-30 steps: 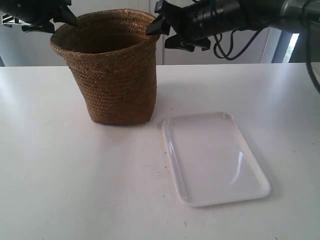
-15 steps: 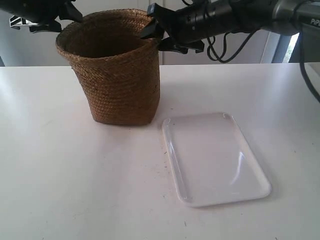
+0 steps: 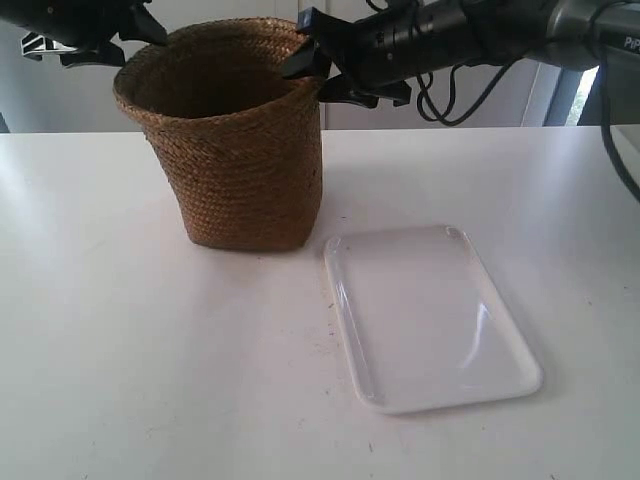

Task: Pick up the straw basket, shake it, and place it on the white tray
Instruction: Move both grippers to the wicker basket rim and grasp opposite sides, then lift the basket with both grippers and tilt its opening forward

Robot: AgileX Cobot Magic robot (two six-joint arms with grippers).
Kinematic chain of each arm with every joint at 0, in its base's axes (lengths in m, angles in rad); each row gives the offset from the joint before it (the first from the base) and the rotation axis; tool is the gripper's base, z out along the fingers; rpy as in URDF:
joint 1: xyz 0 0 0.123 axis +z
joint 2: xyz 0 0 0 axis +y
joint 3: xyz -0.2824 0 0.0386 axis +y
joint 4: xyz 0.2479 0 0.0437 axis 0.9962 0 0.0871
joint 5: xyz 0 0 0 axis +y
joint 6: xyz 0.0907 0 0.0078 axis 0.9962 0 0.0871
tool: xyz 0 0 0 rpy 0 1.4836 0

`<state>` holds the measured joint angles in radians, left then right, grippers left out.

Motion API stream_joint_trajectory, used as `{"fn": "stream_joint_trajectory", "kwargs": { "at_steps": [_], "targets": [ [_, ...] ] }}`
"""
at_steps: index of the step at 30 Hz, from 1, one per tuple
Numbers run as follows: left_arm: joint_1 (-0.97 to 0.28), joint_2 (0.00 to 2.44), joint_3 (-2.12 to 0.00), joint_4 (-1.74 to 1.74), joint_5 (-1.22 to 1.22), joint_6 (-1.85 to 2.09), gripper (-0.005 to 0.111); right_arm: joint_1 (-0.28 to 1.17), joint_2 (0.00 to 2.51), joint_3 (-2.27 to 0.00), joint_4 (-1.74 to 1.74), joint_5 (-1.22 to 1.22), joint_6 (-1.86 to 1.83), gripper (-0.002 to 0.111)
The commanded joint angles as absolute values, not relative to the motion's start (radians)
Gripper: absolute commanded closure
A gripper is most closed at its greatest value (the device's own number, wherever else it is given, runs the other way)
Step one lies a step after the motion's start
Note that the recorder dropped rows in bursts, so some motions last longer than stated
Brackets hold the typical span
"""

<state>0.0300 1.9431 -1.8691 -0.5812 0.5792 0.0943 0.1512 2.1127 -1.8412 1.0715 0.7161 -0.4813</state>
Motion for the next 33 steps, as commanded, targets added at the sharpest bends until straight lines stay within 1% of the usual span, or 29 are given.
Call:
{"fn": "stream_joint_trajectory", "kwargs": {
  "at_steps": [1, 8, 17, 22, 26, 30, 33],
  "targets": [
    [0.007, 1.966, -1.858, -0.507, 0.706, 0.086, 0.037, 0.151, 2.112, -1.847, 1.071, 0.72, -0.491, 0.052],
    [0.009, 1.955, -1.874, -0.481, 0.71, 0.109, 0.037, 0.151, 2.112, -1.847, 1.071, 0.725, -0.491, 0.052],
    [0.009, 1.921, -1.884, -0.45, 0.662, 0.131, 0.037, 0.151, 2.112, -1.847, 1.071, 0.75, -0.491, 0.052],
    [0.009, 1.874, -1.884, -0.436, 0.571, 0.132, 0.037, 0.151, 2.112, -1.847, 1.071, 0.785, -0.488, 0.052],
    [0.009, 1.874, -1.884, -0.383, 0.583, 0.132, 0.037, 0.151, 2.112, -1.847, 1.071, 0.806, -0.488, 0.052],
    [0.009, 1.926, -1.884, -0.339, 0.631, 0.098, 0.037, 0.151, 2.112, -1.847, 1.071, 0.78, -0.488, 0.052],
    [0.009, 1.983, -1.884, -0.385, 0.658, 0.086, 0.037, 0.151, 2.118, -1.847, 1.071, 0.766, -0.488, 0.052]
  ]
}}
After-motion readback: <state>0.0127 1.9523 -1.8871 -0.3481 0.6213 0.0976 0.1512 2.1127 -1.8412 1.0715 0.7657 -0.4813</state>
